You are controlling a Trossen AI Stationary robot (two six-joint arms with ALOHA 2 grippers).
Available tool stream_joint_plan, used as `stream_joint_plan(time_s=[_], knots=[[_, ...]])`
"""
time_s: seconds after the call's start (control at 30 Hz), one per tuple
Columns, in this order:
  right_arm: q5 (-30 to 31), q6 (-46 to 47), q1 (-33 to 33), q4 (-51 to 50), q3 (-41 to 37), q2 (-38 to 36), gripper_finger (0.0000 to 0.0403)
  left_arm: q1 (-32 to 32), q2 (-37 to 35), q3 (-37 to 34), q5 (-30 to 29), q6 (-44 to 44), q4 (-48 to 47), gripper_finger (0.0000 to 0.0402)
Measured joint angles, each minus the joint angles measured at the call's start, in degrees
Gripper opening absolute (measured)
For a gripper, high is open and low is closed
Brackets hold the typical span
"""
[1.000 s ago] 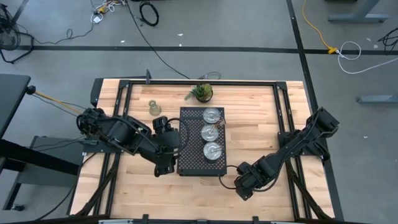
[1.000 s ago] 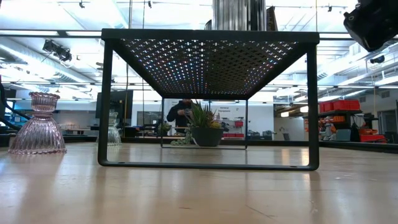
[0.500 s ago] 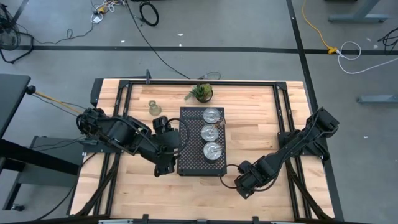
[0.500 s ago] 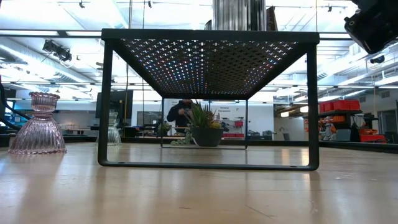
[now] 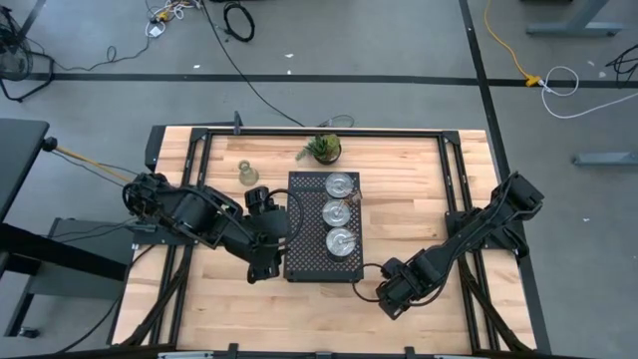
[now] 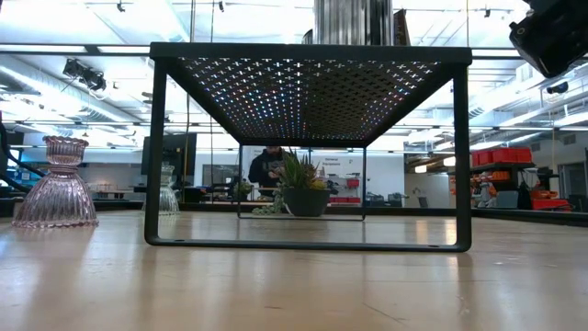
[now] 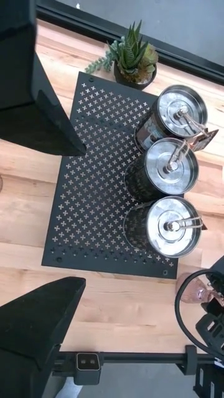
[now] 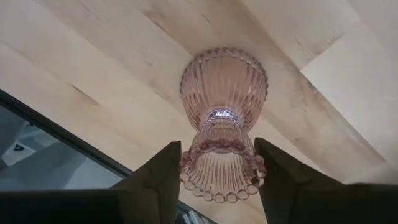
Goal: Pick & Place candle stick holders
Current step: Put the right pink glass candle holder on the shelf
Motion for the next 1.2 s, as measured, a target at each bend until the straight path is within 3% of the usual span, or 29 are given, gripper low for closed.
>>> stream_joint_plan(time_s=[0.37, 0.77, 1.0, 1.2], knots=[[0.24, 0.58, -1.52, -5.0, 0.0, -8.33, 0.0161, 0.0, 0.0, 0.0, 0.13, 0.07, 0.0, 0.0335], [4.82, 2.31, -4.91, -8.62, 0.0, -27.48, 0.0161, 0.02, 0.04, 0.0, 0.96, 0.66, 0.02, 0.0335], [13.89, -0.03, -8.27, 2.27, 0.0, -36.41, 0.0161, 1.04, 0.04, 0.0, 0.2, 0.33, 0.04, 0.0335], [18.17, -7.42, -12.39, 14.55, 0.02, -39.05, 0.0161, 2.81, 0.04, 0.0, 0.17, 0.28, 0.09, 0.0335]])
